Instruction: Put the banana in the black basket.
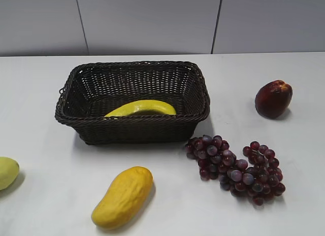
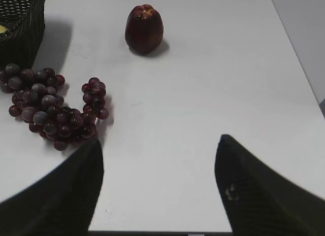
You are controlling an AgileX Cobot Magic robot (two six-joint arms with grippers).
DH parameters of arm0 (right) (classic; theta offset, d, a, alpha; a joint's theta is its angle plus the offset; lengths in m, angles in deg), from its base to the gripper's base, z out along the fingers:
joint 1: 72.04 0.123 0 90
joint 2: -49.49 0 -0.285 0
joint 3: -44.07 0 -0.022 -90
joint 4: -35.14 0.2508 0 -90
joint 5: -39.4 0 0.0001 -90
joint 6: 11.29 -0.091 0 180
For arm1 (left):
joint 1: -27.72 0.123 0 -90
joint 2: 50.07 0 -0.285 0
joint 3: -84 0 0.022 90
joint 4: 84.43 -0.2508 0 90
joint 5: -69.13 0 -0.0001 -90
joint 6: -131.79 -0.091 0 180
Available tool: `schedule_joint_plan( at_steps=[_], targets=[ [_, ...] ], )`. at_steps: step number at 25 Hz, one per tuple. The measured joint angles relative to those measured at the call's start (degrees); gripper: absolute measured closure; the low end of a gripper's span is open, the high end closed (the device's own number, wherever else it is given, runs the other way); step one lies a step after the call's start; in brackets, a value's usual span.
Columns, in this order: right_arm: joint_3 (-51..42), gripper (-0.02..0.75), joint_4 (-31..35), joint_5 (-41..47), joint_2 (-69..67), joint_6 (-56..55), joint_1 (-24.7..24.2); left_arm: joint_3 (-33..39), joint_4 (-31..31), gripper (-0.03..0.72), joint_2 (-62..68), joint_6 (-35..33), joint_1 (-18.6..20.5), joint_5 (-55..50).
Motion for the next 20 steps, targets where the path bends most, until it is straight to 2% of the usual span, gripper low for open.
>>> schedule_joint_plan(
  at_steps=[4,10,14,20],
  targets=[
    [0.0,0.187,0.0,0.0,0.0,0.0,0.0,3.1,0.0,0.041,-10.2,0.0,0.0,0.0],
    [0.0,0.187,0.0,0.0,0.0,0.0,0.0,4.1,0.2,0.04,-19.7,0.0,0.0,0.2],
    [0.0,0.187,0.0,0.0,0.0,0.0,0.0,4.4,0.1,0.051,-21.1,0.0,0.0,0.2],
    [0.0,0.187,0.0,0.0,0.0,0.0,0.0,8.8,0.1,0.09,-21.1,0.0,0.0,-0.2]
  ],
)
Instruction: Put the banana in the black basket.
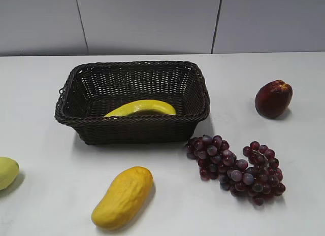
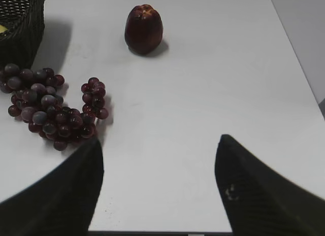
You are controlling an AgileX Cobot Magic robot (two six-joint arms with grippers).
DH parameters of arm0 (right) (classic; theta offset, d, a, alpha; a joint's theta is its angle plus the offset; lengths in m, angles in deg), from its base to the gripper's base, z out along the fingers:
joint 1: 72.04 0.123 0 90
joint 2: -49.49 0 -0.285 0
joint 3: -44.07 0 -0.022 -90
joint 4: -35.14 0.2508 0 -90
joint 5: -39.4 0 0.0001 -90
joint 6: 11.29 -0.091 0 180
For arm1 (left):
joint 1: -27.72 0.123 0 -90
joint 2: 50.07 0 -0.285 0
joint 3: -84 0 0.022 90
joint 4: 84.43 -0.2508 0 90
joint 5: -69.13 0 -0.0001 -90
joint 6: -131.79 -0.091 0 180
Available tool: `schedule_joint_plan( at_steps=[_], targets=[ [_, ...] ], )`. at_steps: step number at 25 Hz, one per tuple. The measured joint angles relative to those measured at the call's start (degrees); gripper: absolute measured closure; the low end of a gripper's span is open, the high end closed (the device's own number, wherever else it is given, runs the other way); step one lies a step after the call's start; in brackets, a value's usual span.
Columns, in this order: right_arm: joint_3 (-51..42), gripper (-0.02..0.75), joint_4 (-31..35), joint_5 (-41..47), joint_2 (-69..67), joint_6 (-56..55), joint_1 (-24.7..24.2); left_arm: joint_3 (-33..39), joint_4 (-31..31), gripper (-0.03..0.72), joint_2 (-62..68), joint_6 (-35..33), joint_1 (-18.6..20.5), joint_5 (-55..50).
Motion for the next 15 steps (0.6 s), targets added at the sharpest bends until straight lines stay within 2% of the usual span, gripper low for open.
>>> schedule_joint_plan(
  at_steps=[15],
  targets=[
    [0.0,0.187,0.0,0.0,0.0,0.0,0.0,0.0,0.5,0.108,-1.5,0.1,0.0,0.1]
  ],
)
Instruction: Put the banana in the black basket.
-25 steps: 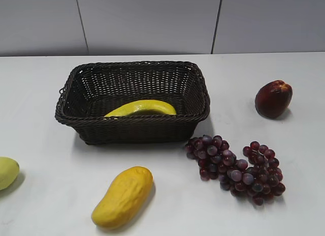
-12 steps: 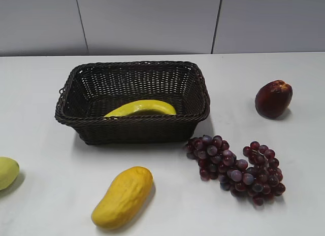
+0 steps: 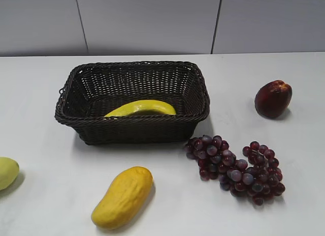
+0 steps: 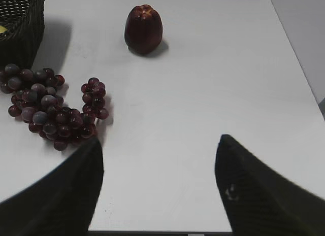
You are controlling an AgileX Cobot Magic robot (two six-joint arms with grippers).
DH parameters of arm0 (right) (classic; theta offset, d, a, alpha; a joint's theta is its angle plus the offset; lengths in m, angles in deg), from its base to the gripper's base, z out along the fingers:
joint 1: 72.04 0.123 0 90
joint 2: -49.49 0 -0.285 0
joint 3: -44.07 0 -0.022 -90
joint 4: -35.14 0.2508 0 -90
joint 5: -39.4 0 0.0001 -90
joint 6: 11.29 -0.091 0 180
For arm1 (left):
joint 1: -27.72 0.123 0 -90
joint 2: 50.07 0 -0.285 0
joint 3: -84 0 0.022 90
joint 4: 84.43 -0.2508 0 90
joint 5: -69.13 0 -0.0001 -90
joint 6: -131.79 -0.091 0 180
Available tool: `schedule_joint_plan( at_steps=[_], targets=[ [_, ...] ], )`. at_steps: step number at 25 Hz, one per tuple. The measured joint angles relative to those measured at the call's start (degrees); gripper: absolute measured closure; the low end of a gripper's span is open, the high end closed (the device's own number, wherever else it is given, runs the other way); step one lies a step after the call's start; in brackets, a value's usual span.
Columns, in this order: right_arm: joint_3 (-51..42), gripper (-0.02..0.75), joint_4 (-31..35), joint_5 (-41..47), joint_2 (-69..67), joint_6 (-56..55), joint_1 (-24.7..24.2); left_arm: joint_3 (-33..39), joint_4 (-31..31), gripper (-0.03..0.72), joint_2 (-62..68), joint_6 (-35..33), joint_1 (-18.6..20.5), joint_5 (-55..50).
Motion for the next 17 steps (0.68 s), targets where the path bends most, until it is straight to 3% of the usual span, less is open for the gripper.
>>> schedule_joint_plan(
  at_steps=[17],
  targets=[
    [0.0,0.187,0.0,0.0,0.0,0.0,0.0,0.0,0.4,0.112,-7.7,0.0,0.0,0.0]
  ],
)
